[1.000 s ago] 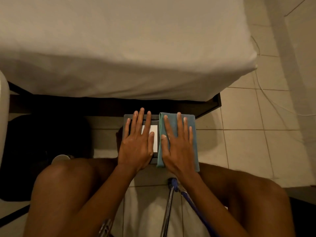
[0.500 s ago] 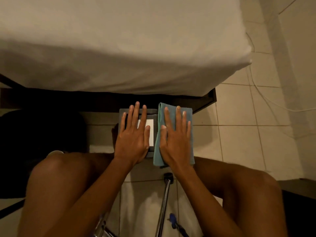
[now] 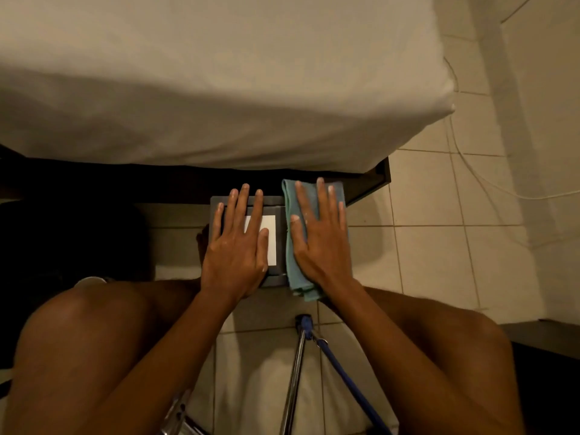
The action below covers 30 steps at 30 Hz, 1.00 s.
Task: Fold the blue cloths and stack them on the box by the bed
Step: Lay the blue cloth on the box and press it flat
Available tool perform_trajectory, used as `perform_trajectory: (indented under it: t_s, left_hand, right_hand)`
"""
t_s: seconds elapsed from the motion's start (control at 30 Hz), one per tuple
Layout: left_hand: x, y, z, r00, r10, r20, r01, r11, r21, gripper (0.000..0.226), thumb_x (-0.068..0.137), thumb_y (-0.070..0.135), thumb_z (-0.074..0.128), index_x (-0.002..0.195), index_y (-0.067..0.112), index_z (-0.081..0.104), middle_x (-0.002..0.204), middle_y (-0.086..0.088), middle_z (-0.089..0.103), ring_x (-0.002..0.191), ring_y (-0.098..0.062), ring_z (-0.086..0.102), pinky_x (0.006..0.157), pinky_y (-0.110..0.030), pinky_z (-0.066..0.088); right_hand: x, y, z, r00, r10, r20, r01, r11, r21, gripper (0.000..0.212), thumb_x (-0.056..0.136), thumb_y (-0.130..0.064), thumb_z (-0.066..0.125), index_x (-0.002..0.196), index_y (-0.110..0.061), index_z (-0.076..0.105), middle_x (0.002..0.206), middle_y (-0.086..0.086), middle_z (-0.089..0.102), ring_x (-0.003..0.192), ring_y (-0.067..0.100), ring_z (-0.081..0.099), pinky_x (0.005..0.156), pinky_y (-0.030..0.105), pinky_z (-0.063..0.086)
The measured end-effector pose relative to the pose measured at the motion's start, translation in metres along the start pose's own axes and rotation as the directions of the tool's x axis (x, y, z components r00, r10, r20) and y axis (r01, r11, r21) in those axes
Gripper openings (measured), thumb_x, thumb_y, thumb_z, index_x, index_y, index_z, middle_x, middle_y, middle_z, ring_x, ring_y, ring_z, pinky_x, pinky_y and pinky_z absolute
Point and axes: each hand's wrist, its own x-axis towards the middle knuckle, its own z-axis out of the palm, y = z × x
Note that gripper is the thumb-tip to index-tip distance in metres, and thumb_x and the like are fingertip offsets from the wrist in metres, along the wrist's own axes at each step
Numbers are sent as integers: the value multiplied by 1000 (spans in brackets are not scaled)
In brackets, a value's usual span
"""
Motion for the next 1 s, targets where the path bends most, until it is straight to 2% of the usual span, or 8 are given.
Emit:
perform_trajectory:
  t_s: [0.13,0.27,0.37,0.43,0.53,0.7,0.83,1.0]
  left_hand:
    - [0,1,-2,1000,7,0,-7,1000,-7,62,102,39,21,157,19,0,165,-7,-5,153,-19,-7,124,-43,5]
    - [0,1,-1,1000,-6,5,6,1000,-5,62,102,39,19,157,19,1,165,-6,-4,153,-18,-7,124,-43,6]
    - [0,2,0,1000,-9,-8,9,1000,-12,62,102,38,22,157,19,1,165,-5,-4,152,-18,-7,124,-43,5]
    - [-1,1,-2,1000,-5,-10,5,1000,-19,62,102,37,24,157,20,1,166,-5,-3,153,-17,-7,124,-42,5]
    - [-2,3,-3,1000,-15,2,15,999,-40,63,101,37,23,157,20,1,166,-5,-3,152,-17,-7,124,-43,6]
    - [1,4,-1,1000,-12,-18,11,1000,-6,63,101,37,23,157,20,1,166,-5,-2,153,-18,-6,124,-43,6]
    - [1,3,-2,1000,-20,3,21,1000,-20,64,101,37,25,157,20,-1,165,-5,-3,153,-18,-7,124,-43,6]
    - [1,3,3,1000,-5,-9,5,1000,10,64,101,39,24,157,20,-2,165,-5,-5,152,-18,-9,124,-43,4]
  right_hand:
    - [-24,-7,3,986,165,-38,-163,986,41,62,104,-46,24,159,-28,2,167,6,-7,153,22,-11,125,49,3]
    - [-41,-3,5,997,68,23,-67,997,-41,66,103,-48,19,158,-22,-8,165,12,-15,152,24,-16,125,48,3]
    - [-10,6,-3,992,127,-6,-126,992,24,66,104,-46,25,158,-24,-7,165,9,-17,153,24,-14,124,50,7]
    - [-33,-1,2,988,153,-18,-152,988,40,67,104,-45,25,158,-22,-7,165,9,-17,153,23,-15,125,49,5]
    - [-65,-6,7,993,115,37,-115,993,-18,68,103,-48,20,158,-19,-8,165,9,-19,152,22,-19,125,46,0]
    - [-8,10,-3,989,144,-34,-143,989,44,66,104,-45,25,158,-21,-4,166,5,-12,153,22,-12,125,49,4]
    - [-70,-8,13,992,127,-13,-127,992,-1,66,103,-44,24,159,-18,1,167,4,-8,153,20,-11,125,47,4]
    - [-23,5,1,994,105,-20,-105,994,-1,66,104,-45,23,159,-20,-4,166,2,-13,152,17,-15,125,45,0]
